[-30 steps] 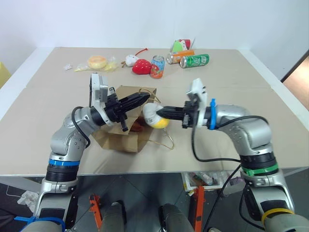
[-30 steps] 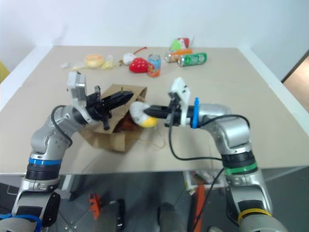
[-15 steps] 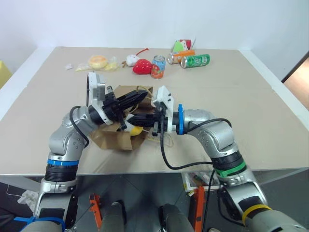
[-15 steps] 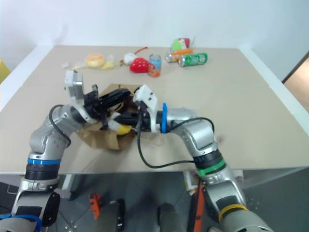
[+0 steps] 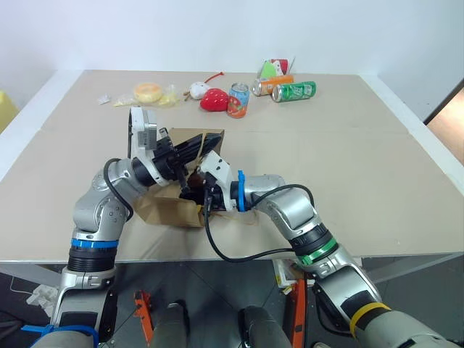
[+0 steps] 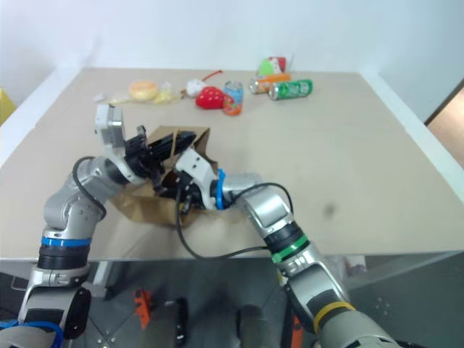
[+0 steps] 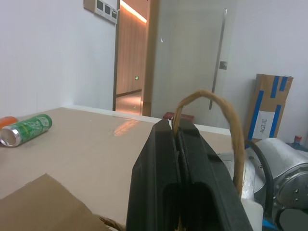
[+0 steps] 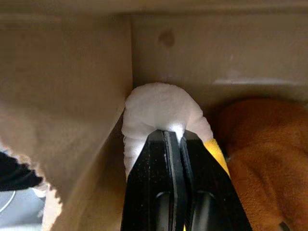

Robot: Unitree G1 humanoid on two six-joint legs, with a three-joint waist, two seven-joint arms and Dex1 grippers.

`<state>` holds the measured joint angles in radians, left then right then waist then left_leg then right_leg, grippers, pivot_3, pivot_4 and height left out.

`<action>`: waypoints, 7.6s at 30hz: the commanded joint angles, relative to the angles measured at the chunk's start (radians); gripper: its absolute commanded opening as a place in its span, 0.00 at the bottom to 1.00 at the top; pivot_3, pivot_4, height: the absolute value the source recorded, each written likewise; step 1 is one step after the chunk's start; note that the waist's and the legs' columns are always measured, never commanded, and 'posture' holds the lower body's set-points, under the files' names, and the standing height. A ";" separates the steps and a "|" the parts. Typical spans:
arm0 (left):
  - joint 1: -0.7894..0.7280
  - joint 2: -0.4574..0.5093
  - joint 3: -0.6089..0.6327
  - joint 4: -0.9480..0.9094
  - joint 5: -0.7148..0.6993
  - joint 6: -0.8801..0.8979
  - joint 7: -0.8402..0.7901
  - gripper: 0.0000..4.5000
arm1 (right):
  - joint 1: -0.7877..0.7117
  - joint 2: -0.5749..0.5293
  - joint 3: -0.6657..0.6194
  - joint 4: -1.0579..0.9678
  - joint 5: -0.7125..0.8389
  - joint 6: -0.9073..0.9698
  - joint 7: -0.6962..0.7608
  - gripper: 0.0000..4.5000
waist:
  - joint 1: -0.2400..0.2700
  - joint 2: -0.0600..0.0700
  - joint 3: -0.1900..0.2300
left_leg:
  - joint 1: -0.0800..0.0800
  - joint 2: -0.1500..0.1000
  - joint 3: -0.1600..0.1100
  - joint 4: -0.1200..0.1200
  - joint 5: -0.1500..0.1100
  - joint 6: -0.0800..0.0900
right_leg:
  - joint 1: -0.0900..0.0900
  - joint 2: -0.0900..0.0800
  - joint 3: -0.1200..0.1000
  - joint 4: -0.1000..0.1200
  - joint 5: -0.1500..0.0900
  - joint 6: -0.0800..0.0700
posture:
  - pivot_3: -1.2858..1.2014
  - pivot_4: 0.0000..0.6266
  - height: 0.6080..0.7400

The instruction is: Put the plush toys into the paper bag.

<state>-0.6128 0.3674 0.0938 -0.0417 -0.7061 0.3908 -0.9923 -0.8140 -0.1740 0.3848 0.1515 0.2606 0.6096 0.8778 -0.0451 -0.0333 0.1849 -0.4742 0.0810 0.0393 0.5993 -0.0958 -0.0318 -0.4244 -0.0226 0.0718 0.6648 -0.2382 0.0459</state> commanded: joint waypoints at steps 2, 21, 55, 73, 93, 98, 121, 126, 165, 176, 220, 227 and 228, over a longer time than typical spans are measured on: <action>-0.023 -0.004 0.001 -0.019 -0.006 -0.012 -0.007 0.00 | -0.048 -0.017 -0.064 -0.018 0.025 0.001 0.023 0.08 | 0.000 0.000 0.000 | 0.000 0.000 0.000 0.000 0.000 0.000 | 0.000 0.000 0.000 0.000 0.000 0.000 | 0.52 0.24 1.00; -0.025 -0.013 0.000 -0.009 -0.003 -0.018 -0.003 0.00 | 0.024 -0.318 -0.279 -0.230 0.245 0.165 0.202 0.53 | 0.001 0.000 0.000 | 0.000 0.000 0.000 -0.001 0.000 0.000 | 0.000 0.000 0.000 0.000 -0.001 -0.001 | 0.52 0.24 1.00; 0.004 0.002 0.012 -0.045 -0.012 -0.007 0.012 0.00 | 0.176 -0.506 -0.017 -0.255 -0.187 -0.153 0.195 0.04 | 0.001 0.000 0.000 | 0.001 -0.001 0.001 0.000 0.000 -0.001 | 0.000 -0.001 0.001 0.000 -0.003 0.000 | 0.52 0.24 1.00; -0.089 -0.071 0.055 -0.049 -0.056 0.006 0.164 0.00 | -0.090 -0.630 -0.228 -0.134 -0.181 -0.250 0.210 0.01 | 0.002 0.000 0.000 | 0.000 -0.001 0.001 -0.001 0.000 -0.001 | 0.000 -0.001 0.001 0.000 -0.003 0.001 | 0.52 0.24 1.00; 0.045 -0.081 0.086 -0.118 -0.054 0.037 0.343 0.00 | -0.263 -0.659 -0.214 -0.053 -0.282 -0.409 0.215 0.01 | 0.001 0.000 0.000 | 0.000 -0.002 0.001 -0.003 0.000 -0.001 | -0.001 -0.001 0.002 0.000 -0.002 0.006 | 0.52 0.24 1.00; 0.073 -0.098 0.127 -0.128 -0.047 0.038 0.458 0.00 | -0.265 -0.666 -0.211 -0.134 -0.233 -0.398 0.306 0.01 | 0.001 0.000 0.000 | 0.001 -0.002 0.001 -0.003 0.000 -0.001 | -0.001 -0.001 0.002 0.000 -0.003 0.001 | 0.52 0.24 1.00; 0.085 -0.086 0.089 -0.198 -0.138 0.164 0.468 0.81 | -0.203 -0.591 -0.185 -0.079 -0.232 -0.334 0.287 0.53 | 0.001 0.000 0.000 | 0.001 -0.002 0.001 -0.001 0.000 -0.002 | 0.000 -0.001 0.002 0.000 -0.002 0.001 | 0.52 0.24 1.00; 0.082 -0.075 0.147 -0.216 -0.294 0.236 0.446 0.99 | -0.204 -0.601 -0.212 -0.072 -0.197 -0.329 0.307 0.54 | 0.001 0.000 0.000 | 0.001 -0.002 0.001 -0.002 0.000 -0.002 | 0.000 -0.001 0.002 0.000 -0.002 0.002 | 0.52 0.24 1.00; 0.252 0.243 0.295 -0.188 -0.600 0.532 0.248 0.99 | 0.001 -0.863 -0.429 0.002 -0.073 -0.223 0.360 0.54 | 0.004 0.000 0.000 | 0.001 -0.002 0.002 -0.002 0.000 -0.002 | -0.001 -0.003 0.001 0.000 -0.003 -0.002 | 0.52 0.24 1.00; 0.353 0.296 0.248 -0.244 -0.457 0.453 0.139 1.00 | 0.241 -0.700 -0.358 -0.136 -0.001 -0.107 0.296 0.03 | -0.003 0.000 0.000 | 0.003 -0.001 0.002 -0.002 0.000 -0.002 | -0.001 -0.002 0.001 0.001 -0.003 -0.003 | 0.52 0.24 1.00; 0.306 0.304 0.291 -0.035 -0.102 0.087 0.077 1.00 | -0.046 -0.060 -0.017 0.199 -0.199 -0.315 0.081 0.03 | 0.001 -0.004 -0.002 | 0.000 0.002 0.004 -0.006 -0.001 -0.005 | -0.003 -0.003 -0.003 0.000 0.000 -0.011 | 0.52 0.24 1.00; 0.246 0.296 0.181 0.062 0.026 0.012 0.033 1.00 | 0.027 -0.252 -0.103 -0.007 -0.137 -0.201 0.171 0.03 | 0.008 -0.004 -0.002 | 0.000 0.003 0.004 -0.007 -0.001 -0.004 | -0.003 -0.002 -0.004 0.000 -0.003 -0.011 | 0.52 0.24 1.00; 0.230 0.293 0.158 0.089 0.056 -0.011 0.023 1.00 | 0.028 -0.272 -0.119 -0.029 -0.130 -0.185 0.171 0.03 | 0.006 -0.004 -0.002 | 0.000 0.003 0.004 -0.007 -0.001 -0.004 | -0.003 -0.002 -0.004 0.000 -0.003 -0.011 | 0.52 0.24 1.00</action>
<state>-0.3282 0.6641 0.3153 -0.0114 -0.7438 0.4648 -0.9343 -0.7753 -0.3839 0.3503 0.2676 0.0756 0.3725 1.0233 -0.0386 -0.0374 0.1829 -0.4737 0.0839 0.0436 0.5924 -0.0963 -0.0357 -0.4285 -0.0242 0.0681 0.6655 -0.2412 0.0354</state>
